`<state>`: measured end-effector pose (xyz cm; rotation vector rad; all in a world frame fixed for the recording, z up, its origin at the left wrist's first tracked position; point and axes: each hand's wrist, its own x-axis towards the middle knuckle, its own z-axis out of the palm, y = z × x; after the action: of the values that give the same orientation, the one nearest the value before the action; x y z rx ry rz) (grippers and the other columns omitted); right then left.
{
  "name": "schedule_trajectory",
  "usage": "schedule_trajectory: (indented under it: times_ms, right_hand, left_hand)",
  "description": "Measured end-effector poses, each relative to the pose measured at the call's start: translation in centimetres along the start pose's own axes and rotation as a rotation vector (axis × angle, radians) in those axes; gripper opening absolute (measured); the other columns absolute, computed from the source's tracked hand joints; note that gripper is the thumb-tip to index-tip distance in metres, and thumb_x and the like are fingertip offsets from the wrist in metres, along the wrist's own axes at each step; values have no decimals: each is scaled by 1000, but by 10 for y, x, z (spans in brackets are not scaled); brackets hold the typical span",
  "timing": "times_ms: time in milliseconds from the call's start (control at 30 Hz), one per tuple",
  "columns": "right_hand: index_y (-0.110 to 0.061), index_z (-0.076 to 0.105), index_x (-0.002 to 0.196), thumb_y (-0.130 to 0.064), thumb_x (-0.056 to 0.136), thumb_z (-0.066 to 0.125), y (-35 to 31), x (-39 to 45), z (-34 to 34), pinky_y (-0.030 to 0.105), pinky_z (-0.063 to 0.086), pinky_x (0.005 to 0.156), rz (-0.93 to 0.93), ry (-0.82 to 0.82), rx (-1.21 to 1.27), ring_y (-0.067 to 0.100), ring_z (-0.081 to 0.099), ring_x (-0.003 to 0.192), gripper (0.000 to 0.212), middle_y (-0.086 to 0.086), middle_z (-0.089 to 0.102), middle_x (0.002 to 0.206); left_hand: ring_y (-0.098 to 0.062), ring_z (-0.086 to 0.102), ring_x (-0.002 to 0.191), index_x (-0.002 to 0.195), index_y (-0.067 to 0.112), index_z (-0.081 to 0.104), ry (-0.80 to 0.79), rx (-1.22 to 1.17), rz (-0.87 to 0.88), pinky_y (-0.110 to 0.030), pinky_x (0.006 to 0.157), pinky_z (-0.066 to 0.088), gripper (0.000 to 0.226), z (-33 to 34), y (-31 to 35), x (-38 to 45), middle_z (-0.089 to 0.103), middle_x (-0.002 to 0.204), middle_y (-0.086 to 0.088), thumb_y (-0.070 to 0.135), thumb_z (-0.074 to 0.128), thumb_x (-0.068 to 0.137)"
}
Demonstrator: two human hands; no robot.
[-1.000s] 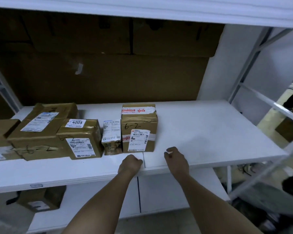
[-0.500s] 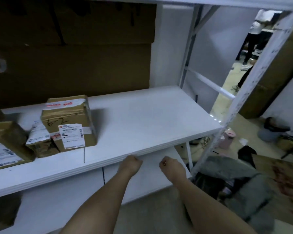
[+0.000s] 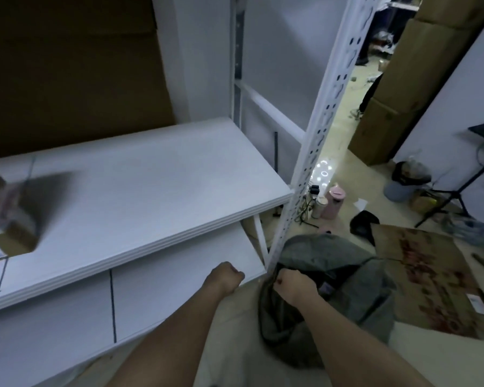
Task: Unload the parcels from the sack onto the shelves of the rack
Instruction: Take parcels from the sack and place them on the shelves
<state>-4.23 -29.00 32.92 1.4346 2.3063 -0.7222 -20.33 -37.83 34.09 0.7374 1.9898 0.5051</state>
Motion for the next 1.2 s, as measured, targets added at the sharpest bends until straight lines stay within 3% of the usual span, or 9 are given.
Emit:
schedule_trajectory:
  times_ms: [167,267,333,500,867,967,1033,1100,1200]
  right_hand:
    - [-12,59,111,-29,99,37,19,20,-12,30,41,72,0,-29,-42,26,59,97,30,7,64,109]
    - [-12,57,101,-29,98,39,35,35,-16,28,37,69,61,-11,-35,24,55,86,25,1,56,88]
    - [-14,51,93,-29,98,40,48,42,-19,28,37,67,89,-21,-33,24,56,86,19,-2,51,81]
    - [-13,57,110,-28,98,42,77,60,-27,28,40,72,145,-79,-4,26,59,102,25,6,63,110]
    - [-13,59,115,-31,96,44,168,119,-45,30,43,74,109,-255,-83,22,58,97,30,3,60,103]
    - [-16,54,128,-35,97,45,207,140,-39,34,44,89,114,-348,-124,26,55,114,38,5,57,127]
    - [-21,42,141,-38,96,45,236,155,-26,36,44,97,117,-367,-155,25,51,121,49,3,48,140]
    - [-26,35,147,-41,97,42,262,170,-8,36,44,97,109,-381,-180,24,51,122,52,1,47,142]
    - [-26,45,138,-43,98,41,295,200,30,36,44,96,112,-366,-215,24,53,120,43,2,54,133]
  left_hand:
    - [-23,54,74,80,10,55,-76,43,9,-22,51,30,18,14,31,40,61,87,-10,23,52,91]
    - [-22,55,77,105,3,59,-128,78,24,-21,50,31,28,24,45,64,64,99,-14,27,51,92]
    - [-21,54,76,101,5,59,-168,95,29,-21,50,31,27,33,53,74,64,101,-14,29,52,91]
    - [-20,56,74,94,9,55,-211,124,9,-22,53,35,22,51,70,92,62,96,-11,31,52,91]
    - [-22,56,87,107,7,56,-143,-28,-107,-23,61,39,31,120,112,128,62,111,-13,33,50,93]
    - [-20,55,76,78,13,52,-128,-97,-111,-21,52,35,20,163,122,143,61,86,-9,28,51,92]
    - [-25,58,75,64,16,44,-112,-90,-103,-24,61,42,25,195,124,158,55,75,-13,26,53,85]
    - [-33,63,92,61,13,47,-132,27,-96,-33,74,49,25,224,117,175,61,88,-25,26,50,83]
    - [-34,58,105,93,-4,60,-172,140,-65,-34,86,46,28,265,89,214,61,111,-25,19,45,92]
